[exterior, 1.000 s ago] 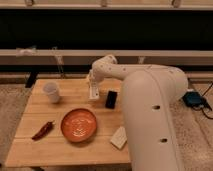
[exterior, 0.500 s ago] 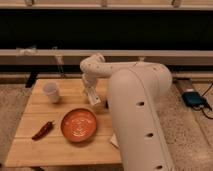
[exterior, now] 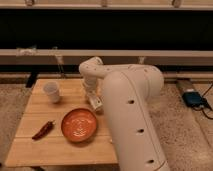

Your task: Stand the bottle upright

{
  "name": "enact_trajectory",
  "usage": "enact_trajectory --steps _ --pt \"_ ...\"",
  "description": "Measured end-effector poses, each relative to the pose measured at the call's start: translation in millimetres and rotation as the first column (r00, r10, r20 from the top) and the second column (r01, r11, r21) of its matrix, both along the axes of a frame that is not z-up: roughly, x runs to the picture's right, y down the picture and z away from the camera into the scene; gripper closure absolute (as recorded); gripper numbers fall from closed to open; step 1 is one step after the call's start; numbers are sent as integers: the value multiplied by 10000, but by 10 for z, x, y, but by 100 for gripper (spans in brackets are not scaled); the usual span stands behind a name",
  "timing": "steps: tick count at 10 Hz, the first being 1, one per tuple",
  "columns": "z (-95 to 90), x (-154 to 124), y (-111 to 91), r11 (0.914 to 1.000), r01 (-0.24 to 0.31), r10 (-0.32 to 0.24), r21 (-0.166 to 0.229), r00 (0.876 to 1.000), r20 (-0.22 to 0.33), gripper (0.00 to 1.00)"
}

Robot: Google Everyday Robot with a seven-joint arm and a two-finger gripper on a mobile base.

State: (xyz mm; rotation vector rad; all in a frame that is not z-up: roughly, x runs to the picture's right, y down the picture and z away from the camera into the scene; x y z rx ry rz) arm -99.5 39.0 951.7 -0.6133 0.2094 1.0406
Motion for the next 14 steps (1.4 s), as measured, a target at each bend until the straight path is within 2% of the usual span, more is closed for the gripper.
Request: enact_trajectory --steps 5,9,12,14 --pt "22 48 54 9991 369 -377 -225 9985 -386 20" --pt "33 34 46 9941 729 -796 -809 9934 -829 20" --pt "21 -75 76 9877 1261 -1354 -928 9856 -1017 20" --pt "39 -89 118 9782 1827 -1955 -984 9706 -1405 20"
